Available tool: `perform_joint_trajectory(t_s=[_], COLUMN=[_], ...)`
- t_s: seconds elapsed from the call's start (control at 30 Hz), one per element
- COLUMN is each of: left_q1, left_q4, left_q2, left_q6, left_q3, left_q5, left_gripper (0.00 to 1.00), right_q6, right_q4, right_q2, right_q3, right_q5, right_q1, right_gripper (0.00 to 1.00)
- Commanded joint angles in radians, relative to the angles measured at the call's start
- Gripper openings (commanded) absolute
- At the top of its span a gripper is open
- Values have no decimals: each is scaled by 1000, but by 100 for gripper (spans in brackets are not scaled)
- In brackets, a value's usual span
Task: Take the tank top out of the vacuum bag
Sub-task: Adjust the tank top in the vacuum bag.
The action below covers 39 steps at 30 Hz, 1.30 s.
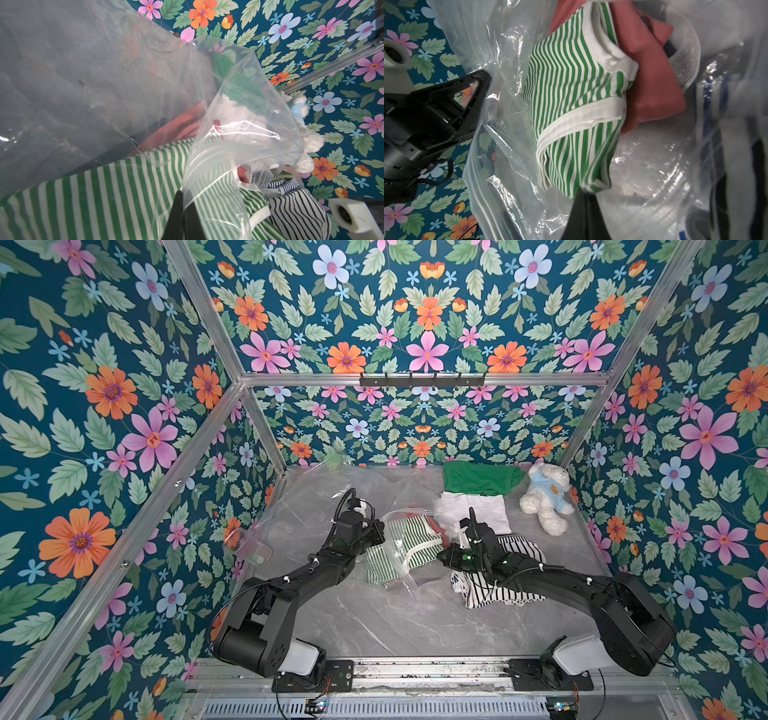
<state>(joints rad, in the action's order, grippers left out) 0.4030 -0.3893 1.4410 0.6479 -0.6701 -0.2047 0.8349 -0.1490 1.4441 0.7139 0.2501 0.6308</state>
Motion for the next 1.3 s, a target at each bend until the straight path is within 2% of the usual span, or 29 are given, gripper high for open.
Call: perform_joint_trajectory(t_s=[0.0, 0.07, 0.13, 0.17, 0.23, 0.53, 0.83, 1.1, 1.27], left_q1=[0, -1, -1, -1, -1, -1, -1, -1, 0], left_q4=[-35, -38, -37, -36, -35, -38, -42, -42, -41], left_q2=[4, 6, 4, 3, 0, 2, 3, 1, 2], left_q6=[4, 6, 6, 6, 6, 10, 13, 13, 10], left_q3=[-5, -6, -5, -4, -5, -5, -2, 0, 1], left_q5=[1, -1, -2, -3, -2, -4, -5, -7, -5], left_gripper=[0, 0, 0, 0, 0, 0, 0, 0, 0], right_q6=[2, -2, -2, -3, -18, -90, -69, 9, 53], right_q4=[23, 11, -15, -20, -11, 18, -28, -138, -249], right_q2=[-16, -10, -5, -2, 5, 119, 285, 377, 341], right_q3=[-1, 1, 2, 6, 24, 145, 219, 236, 207], right_q5=[-62, -44, -27, -23, -23, 64, 135, 279, 348], right_q1=[-14, -48, -83, -99, -121, -141, -140, -140, -140], right_gripper=[8, 39, 58, 64, 67, 68, 66, 64, 52])
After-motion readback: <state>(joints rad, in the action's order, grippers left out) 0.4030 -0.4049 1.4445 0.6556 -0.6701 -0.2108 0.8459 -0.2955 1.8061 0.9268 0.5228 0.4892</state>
